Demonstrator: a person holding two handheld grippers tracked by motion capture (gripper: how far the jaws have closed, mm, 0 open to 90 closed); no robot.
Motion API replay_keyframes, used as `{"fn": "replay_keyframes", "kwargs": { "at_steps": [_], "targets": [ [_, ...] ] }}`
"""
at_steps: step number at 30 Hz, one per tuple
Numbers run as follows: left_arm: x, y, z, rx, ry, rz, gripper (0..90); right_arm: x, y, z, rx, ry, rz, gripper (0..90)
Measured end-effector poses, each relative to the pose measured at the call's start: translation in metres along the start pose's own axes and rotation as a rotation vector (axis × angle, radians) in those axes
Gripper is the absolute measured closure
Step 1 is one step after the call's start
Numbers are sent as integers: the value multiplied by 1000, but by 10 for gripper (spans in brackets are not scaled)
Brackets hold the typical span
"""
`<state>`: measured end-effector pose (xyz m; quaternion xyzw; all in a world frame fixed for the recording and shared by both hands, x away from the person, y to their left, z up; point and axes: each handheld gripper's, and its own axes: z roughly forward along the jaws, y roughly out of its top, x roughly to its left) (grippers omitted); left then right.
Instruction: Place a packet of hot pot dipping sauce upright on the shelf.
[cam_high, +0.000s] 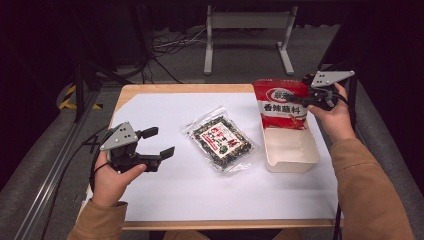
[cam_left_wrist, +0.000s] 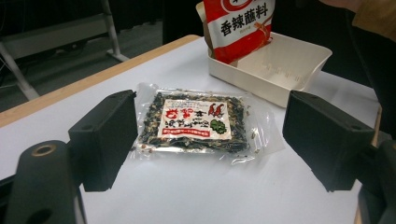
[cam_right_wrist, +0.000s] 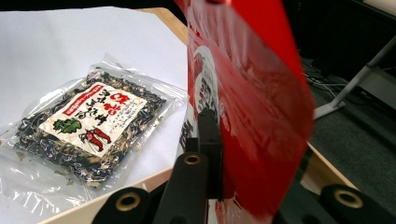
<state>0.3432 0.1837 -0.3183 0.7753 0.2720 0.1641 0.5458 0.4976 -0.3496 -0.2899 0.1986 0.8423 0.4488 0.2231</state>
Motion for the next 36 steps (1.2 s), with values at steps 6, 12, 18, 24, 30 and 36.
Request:
{"fn": "replay_keyframes", "kwargs": {
  "at_steps": [6, 12, 18, 24, 30, 36],
  "targets": [
    [1, -1, 4, 13, -6, 3, 188, 3, -2, 6, -1, 17, 5, 889],
    [2, -1, 5, 11, -14, -2, 188, 5, -11, 5, 16, 4, 28, 876],
    [2, 0, 8, 13, -23, -6, 188, 6, -19, 2, 23, -16, 62, 887],
    [3, 1, 10, 13, -27, -1, 188, 2, -37, 0, 73, -51, 123, 892],
    [3, 1, 14, 19, -34, -3, 188, 3, -46, 1, 87, -67, 155, 893],
    [4, 0, 15, 24, -29, -14, 184, 3, -47, 1, 79, -74, 173, 886]
  ]
}}
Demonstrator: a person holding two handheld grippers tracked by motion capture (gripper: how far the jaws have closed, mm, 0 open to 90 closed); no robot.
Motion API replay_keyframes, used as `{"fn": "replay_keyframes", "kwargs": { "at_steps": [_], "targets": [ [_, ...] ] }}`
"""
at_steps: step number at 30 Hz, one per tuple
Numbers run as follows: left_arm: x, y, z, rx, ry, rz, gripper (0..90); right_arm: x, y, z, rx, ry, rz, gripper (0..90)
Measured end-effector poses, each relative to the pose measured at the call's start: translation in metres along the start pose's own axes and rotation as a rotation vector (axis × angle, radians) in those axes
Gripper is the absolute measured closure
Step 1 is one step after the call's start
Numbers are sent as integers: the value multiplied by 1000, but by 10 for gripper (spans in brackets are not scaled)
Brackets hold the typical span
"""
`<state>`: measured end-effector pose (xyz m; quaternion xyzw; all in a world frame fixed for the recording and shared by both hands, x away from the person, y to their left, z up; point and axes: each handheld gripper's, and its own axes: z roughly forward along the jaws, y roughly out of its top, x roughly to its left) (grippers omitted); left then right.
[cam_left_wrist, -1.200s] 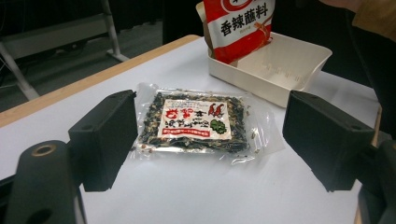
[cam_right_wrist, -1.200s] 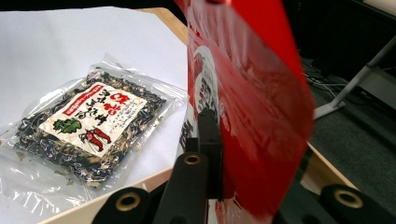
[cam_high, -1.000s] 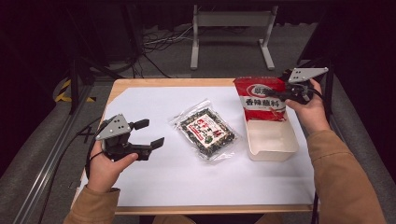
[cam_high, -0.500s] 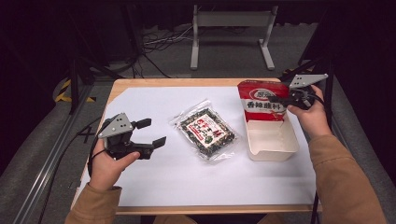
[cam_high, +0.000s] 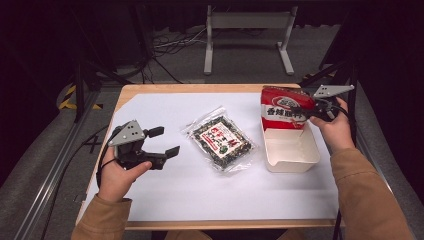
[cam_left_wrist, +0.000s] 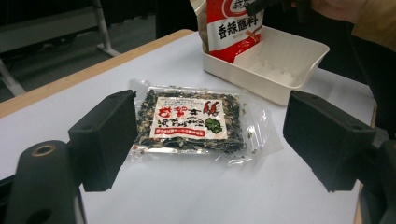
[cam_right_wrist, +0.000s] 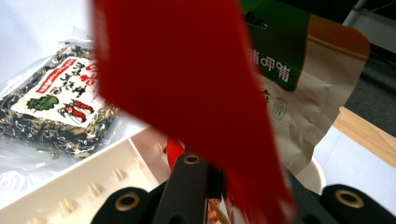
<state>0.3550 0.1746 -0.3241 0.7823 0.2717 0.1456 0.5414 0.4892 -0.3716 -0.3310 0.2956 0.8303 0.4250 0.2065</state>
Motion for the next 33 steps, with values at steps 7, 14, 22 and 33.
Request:
{"fn": "replay_keyframes", "kwargs": {
  "at_steps": [7, 14, 22, 33],
  "targets": [
    [8, -5, 10, 33, 42, -32, 126, 5, 4, -9, -73, -70, 56, 557],
    [13, -9, 23, 52, 57, -44, 82, 9, 2, -28, -106, -121, 68, 410],
    [17, -10, 30, 69, 65, -42, 91, 26, 0, -54, -115, -182, 84, 354],
    [22, -14, 30, 65, 84, -76, 72, 63, 0, -81, -135, -215, 101, 361]
  ]
}}
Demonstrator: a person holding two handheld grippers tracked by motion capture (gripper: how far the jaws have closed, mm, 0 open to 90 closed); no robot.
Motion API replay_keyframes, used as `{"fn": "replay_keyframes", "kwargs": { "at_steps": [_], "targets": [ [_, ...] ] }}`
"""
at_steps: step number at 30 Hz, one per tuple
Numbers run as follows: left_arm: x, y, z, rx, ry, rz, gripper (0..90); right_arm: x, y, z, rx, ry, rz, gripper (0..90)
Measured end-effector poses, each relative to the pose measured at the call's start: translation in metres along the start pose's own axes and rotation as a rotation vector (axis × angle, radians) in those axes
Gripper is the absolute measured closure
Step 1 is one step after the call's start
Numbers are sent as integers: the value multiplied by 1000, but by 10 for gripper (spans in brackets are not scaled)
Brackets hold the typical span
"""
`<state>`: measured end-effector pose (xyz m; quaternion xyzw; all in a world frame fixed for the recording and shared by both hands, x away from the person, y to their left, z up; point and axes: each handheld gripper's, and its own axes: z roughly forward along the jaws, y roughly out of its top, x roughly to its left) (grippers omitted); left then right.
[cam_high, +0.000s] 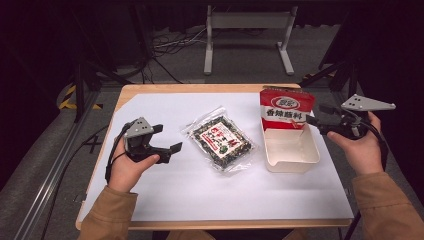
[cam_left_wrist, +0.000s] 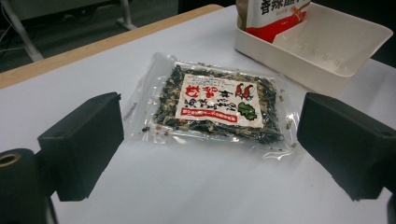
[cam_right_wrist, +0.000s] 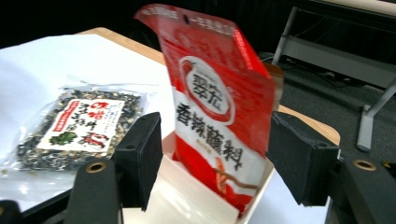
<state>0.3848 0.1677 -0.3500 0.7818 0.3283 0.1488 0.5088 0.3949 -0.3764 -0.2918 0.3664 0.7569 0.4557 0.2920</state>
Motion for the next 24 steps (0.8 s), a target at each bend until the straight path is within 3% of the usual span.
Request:
{"fn": "replay_keyframes", "kwargs": {
  "at_steps": [3, 6, 10, 13, 15, 18, 20, 24],
  "targets": [
    [2, -2, 2, 12, 5, -5, 46, 9, -3, -5, -7, 11, 2, 364],
    [5, -3, 6, 16, 76, 9, 34, 18, -8, -8, -22, 36, 2, 393],
    [9, -5, 12, 33, 52, -35, 39, 28, -13, -9, -31, 75, -17, 435],
    [12, -6, 20, 85, 73, -11, 65, 37, -17, -8, -41, 110, -39, 452],
    [14, -6, 25, 108, 50, 7, 128, 42, -20, -7, -38, 135, -44, 457],
    [17, -2, 33, 179, 64, 84, 249, 50, -22, -5, -36, 154, -61, 489],
    [18, 2, 41, 208, 74, 77, 283, 56, -22, -4, -37, 168, -68, 488],
    [26, 9, 51, 173, 91, 67, 256, 67, -24, -2, -55, 193, -95, 479]
  ]
}}
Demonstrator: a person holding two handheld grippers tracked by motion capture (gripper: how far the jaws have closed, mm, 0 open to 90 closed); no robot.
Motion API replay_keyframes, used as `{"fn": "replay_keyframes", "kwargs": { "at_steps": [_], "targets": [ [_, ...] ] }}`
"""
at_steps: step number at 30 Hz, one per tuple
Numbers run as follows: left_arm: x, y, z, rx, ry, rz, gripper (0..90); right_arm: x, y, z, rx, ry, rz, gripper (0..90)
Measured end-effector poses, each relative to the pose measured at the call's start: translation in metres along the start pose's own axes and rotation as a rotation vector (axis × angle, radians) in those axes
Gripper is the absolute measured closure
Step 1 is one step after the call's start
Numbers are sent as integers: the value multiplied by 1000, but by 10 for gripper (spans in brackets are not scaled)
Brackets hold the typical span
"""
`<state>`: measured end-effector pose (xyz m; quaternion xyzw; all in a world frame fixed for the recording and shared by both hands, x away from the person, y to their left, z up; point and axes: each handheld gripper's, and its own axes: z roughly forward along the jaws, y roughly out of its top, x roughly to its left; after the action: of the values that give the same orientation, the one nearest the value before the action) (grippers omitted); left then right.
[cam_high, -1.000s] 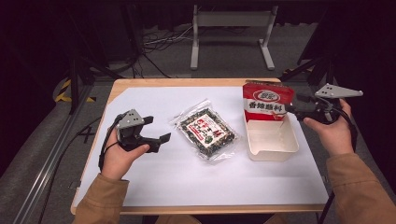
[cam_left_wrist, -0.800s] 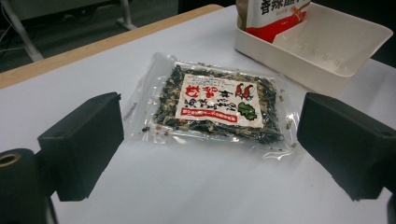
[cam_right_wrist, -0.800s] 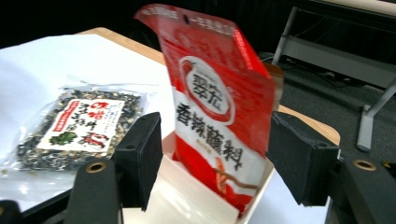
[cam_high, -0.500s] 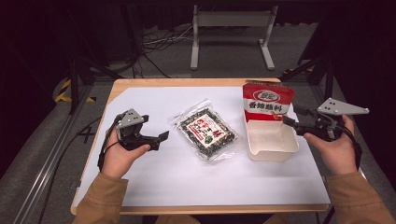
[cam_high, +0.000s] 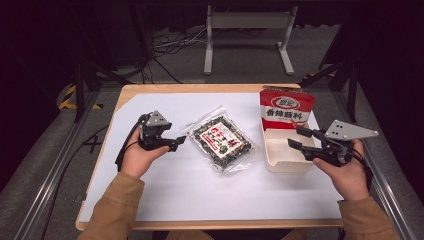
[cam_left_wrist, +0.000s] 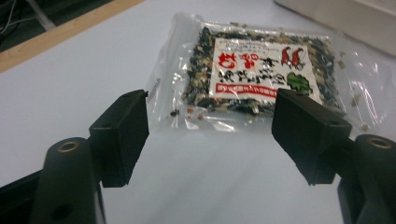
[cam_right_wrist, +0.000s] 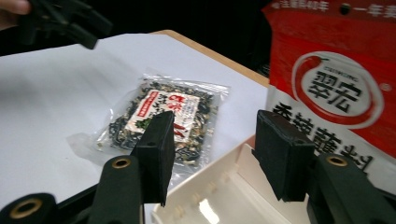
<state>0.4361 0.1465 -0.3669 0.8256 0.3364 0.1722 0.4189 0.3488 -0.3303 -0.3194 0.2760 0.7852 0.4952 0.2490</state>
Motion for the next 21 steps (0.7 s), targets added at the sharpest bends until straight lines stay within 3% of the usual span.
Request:
{"fn": "replay_keyframes", "kwargs": {
  "at_steps": [5, 10, 12, 14, 16, 19, 21],
  "targets": [
    [11, 6, 14, 40, -15, -38, 345, 10, -3, 3, -3, 23, -18, 475],
    [19, 9, 28, 37, -29, -73, 388, 14, -7, 3, -5, 38, -18, 475],
    [23, 9, 34, 19, -2, -108, 388, 15, -7, 3, -8, 45, -17, 471],
    [29, 8, 41, -3, 55, -106, 433, 17, -7, 3, -11, 49, -15, 470],
    [36, 7, 49, -36, 52, -130, 466, 18, -7, 2, -17, 53, -15, 468],
    [42, 4, 57, -28, 64, -140, 494, 21, -6, 1, -24, 59, -18, 466],
    [45, 1, 63, -15, 51, -179, 500, 22, -6, 0, -25, 61, -20, 464]
  ]
}}
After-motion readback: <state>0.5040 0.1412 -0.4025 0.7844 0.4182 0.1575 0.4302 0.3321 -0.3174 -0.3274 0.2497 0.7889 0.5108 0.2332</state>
